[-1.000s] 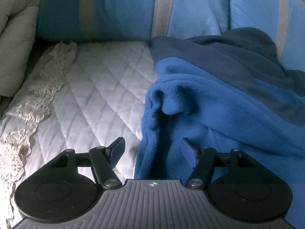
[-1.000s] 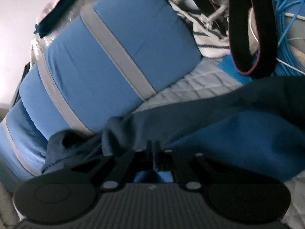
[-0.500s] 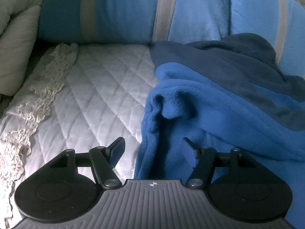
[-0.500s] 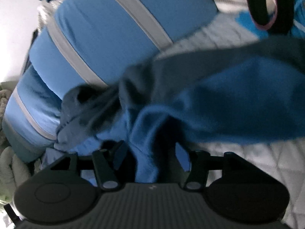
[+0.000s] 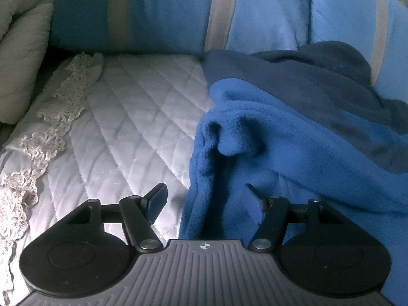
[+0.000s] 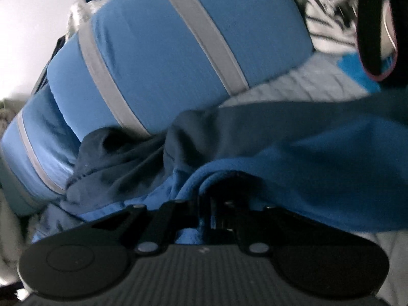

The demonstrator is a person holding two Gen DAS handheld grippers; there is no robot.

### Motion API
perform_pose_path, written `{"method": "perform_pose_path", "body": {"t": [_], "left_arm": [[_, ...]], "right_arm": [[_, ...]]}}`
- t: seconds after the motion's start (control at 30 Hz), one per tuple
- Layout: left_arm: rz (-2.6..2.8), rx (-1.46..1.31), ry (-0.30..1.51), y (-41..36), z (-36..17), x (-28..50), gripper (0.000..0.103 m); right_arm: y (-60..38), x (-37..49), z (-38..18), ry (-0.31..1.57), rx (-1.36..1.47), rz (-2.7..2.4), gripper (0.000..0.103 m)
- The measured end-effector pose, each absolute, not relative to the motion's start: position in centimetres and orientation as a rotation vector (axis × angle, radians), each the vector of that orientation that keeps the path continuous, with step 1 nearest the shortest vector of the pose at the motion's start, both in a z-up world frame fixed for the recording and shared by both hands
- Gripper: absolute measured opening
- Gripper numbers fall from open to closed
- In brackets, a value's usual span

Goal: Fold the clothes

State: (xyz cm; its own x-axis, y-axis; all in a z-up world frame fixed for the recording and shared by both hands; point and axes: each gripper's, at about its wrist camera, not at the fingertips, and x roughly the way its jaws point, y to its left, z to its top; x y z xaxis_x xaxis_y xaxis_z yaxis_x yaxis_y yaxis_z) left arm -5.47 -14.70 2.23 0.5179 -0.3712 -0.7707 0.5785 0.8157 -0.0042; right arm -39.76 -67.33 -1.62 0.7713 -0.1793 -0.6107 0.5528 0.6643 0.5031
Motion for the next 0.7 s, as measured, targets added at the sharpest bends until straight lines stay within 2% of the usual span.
{"method": "perform_pose_path", "body": {"t": [0.13,0.2,0.23,0.3,0.37,0.53,0.7], "left_arm": [[-0.577,0.262,0.85,-14.7,2.2,-5.4,0.064],[-0.575,0.26,0.85,-14.7,2.2,-5.4,0.064],[-0.575,0.259,0.85,-14.7,2.2,-5.4,0.064],[-0.578,0.258,0.849,-14.7,2.3,-5.5,0.064],[-0.58,0.253,0.845,-14.7,2.5,-5.6,0.064],[-0.587,0.24,0.833,-14.9,2.9,-5.9,0.064],[-0.595,0.229,0.823,-15.2,3.3,-6.3,0.064]], "right_arm": [[-66.9,-39.1,-1.0,0.561,0.653,-0.451,0.009],[-66.9,-38.6,-0.7,0.613,0.627,-0.451,0.015],[-66.9,-38.7,-0.3,0.624,0.622,-0.449,0.032],[-66.8,-39.6,0.6,0.631,0.635,-0.463,0.044],[-66.4,-40.6,1.6,0.664,0.605,-0.503,0.064],[-64.4,-42.2,1.9,0.872,0.402,-0.496,0.065],[-62.2,-42.4,0.5,0.969,0.234,-0.44,0.063]]}}
